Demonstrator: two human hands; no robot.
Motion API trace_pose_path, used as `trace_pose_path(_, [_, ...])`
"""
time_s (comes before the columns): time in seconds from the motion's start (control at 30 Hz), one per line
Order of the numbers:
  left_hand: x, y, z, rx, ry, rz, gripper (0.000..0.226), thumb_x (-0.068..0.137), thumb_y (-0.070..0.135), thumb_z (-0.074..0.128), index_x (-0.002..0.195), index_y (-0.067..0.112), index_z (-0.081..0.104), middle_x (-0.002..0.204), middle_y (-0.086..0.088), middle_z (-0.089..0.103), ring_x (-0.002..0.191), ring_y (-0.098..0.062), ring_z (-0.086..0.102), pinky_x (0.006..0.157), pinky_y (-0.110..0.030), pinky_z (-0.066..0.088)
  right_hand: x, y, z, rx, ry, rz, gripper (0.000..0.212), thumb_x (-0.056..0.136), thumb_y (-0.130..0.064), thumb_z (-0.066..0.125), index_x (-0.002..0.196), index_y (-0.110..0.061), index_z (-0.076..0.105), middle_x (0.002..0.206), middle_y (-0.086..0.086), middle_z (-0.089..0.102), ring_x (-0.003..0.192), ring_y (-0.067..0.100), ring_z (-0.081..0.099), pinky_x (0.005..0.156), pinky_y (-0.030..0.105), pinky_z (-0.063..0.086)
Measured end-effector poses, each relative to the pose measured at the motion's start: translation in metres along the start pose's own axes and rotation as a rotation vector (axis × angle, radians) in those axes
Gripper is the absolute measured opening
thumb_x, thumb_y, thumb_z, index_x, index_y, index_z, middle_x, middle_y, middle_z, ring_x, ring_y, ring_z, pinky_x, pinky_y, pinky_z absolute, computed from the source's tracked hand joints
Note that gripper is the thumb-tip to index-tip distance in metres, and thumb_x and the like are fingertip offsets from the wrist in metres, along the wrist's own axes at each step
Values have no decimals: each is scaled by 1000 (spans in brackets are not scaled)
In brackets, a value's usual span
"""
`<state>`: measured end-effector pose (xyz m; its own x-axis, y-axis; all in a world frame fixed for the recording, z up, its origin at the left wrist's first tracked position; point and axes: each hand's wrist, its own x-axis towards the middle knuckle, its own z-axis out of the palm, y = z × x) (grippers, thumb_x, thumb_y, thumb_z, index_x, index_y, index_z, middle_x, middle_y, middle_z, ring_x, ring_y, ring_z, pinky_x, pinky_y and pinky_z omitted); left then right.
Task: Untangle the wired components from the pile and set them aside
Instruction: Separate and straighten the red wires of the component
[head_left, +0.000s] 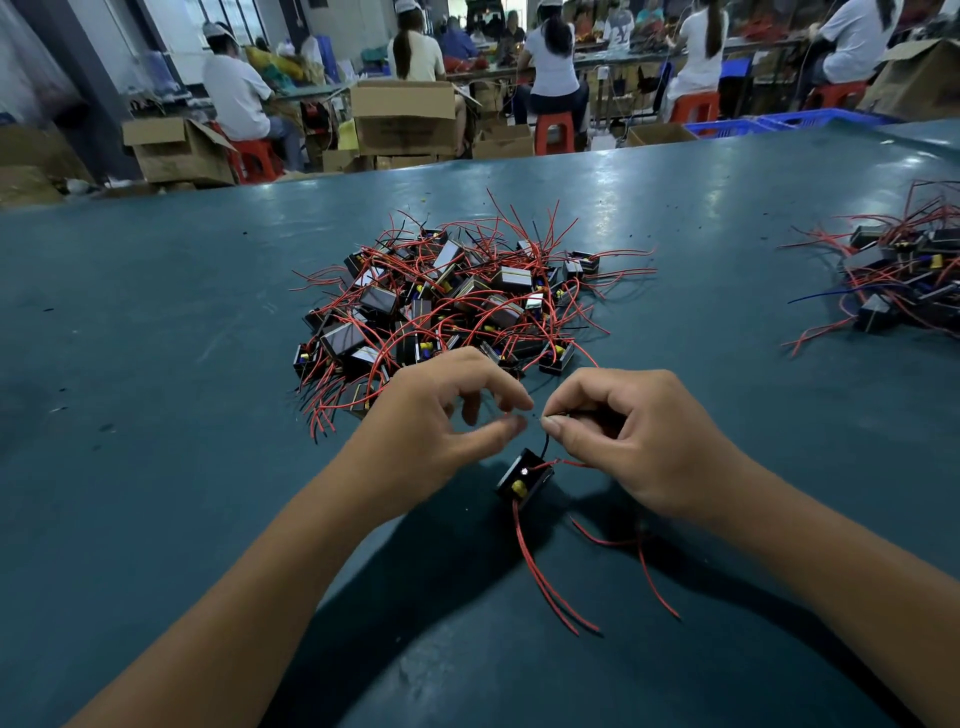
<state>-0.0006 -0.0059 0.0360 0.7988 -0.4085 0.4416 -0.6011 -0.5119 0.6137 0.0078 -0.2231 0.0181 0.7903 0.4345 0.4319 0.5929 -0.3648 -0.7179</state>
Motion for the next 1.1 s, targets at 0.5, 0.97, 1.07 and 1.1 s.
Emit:
trace_pose_path(0.5, [-1, -3, 8, 67, -75, 110, 15, 98, 26, 60, 93, 13, 65, 83, 9, 56, 71, -10, 50, 65, -18, 37, -2, -5, 0, 50, -12, -50, 6, 88, -18, 67, 82, -19, 68, 56, -1, 51, 51, 6, 40, 51, 16, 34])
trace_pose_path(0.97, [-1, 10, 15, -879, -212, -699, 20, 94, 16, 60, 75, 13, 64, 63, 3, 51, 44, -3, 35, 33, -13, 24, -2, -6, 1, -163, 18, -177, 3, 87, -12, 67, 84, -12, 69, 67, -14, 56, 60, 2, 50, 59, 8, 35])
trace_pose_path(1.07, [0, 3, 13, -521, -9, -446, 15, 95, 13, 65, 80, 13, 64, 60, 2, 52, 48, -13, 42, 44, -23, 34, -1, -3, 0, -87, 30, -116, 6, 87, -14, 67, 81, -16, 67, 60, -12, 54, 54, 3, 47, 56, 10, 36])
trace_pose_path(1.1, [0, 1, 10, -387, 24, -326, 9, 93, 11, 68, 85, 15, 67, 64, 7, 56, 53, -12, 46, 49, -25, 38, -1, -2, 0, -74, 37, -104, 7, 87, -16, 67, 81, -16, 66, 59, -10, 54, 53, 4, 46, 56, 11, 36])
